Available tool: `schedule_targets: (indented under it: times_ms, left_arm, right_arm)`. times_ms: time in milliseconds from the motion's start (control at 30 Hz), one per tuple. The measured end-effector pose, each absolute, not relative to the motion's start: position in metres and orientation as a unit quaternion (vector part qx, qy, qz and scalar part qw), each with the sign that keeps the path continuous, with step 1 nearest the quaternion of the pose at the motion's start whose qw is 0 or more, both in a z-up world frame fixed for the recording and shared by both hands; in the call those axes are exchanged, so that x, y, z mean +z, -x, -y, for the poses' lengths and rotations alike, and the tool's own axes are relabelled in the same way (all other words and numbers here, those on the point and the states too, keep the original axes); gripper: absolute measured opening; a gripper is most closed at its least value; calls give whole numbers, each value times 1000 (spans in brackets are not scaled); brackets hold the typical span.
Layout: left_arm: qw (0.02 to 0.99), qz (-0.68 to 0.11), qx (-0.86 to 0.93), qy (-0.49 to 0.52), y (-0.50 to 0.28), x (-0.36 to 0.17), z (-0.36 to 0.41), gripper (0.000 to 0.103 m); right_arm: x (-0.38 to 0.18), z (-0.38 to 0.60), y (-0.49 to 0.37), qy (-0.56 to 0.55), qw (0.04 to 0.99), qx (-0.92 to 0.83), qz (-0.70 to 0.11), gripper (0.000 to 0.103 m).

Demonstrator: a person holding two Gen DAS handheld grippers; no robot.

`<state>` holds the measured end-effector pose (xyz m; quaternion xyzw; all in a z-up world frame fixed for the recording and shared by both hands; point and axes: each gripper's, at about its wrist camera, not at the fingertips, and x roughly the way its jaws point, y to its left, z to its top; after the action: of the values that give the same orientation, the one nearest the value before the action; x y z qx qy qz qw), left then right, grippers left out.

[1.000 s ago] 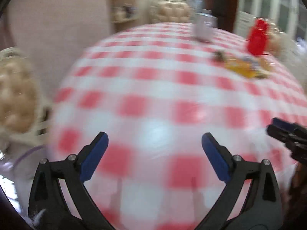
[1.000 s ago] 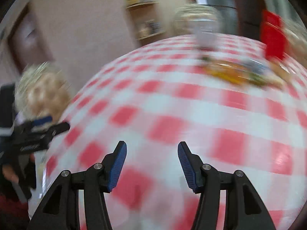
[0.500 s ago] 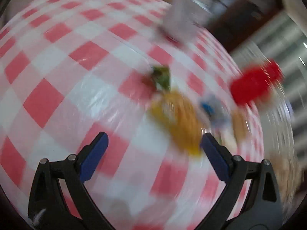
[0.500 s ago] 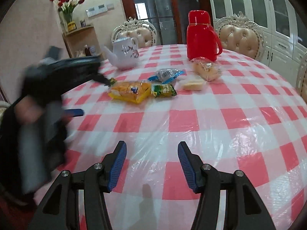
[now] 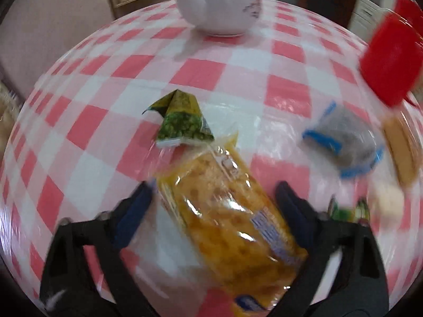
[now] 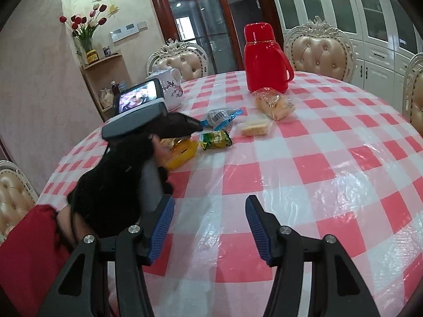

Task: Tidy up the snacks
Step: 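Grasp the yellow bread loaf with the left tool, then grasp the green garlic-flavour pack with the right tool while the left tool lifts the loaf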

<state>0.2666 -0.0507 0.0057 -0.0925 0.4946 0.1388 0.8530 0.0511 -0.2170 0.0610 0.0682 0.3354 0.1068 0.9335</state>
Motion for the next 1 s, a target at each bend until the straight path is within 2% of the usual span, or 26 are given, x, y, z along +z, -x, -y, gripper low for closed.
schedule_targets:
  times_ms: [33, 67, 267, 500, 633, 733, 1000]
  left_arm:
    - [856, -493, 127, 85, -259, 9, 49, 68]
    - [860, -492, 110, 72, -248, 11, 46, 52]
    - [887, -461, 8, 39, -165, 12, 10, 51]
    - [899, -433, 9, 72, -78, 9, -57, 52]
    - [898, -425, 1, 114, -78, 13, -78, 52]
    - [908, -408, 11, 96, -76, 20, -76, 52]
    - [891, -438, -4, 116, -82, 8, -80, 52]
  right_arm:
    - [59, 217, -52, -68, 933, 105, -338, 57]
    - [58, 217, -53, -69, 931, 106, -342, 57]
    - [46, 214, -62, -62, 925, 105, -360, 57]
    - [26, 186, -128, -31, 905, 133, -403, 59]
    - [22, 175, -181, -31, 904, 115, -411, 60]
    - [18, 178, -219, -42, 903, 84, -419, 61]
    - [12, 161, -262, 6, 897, 79, -435, 64]
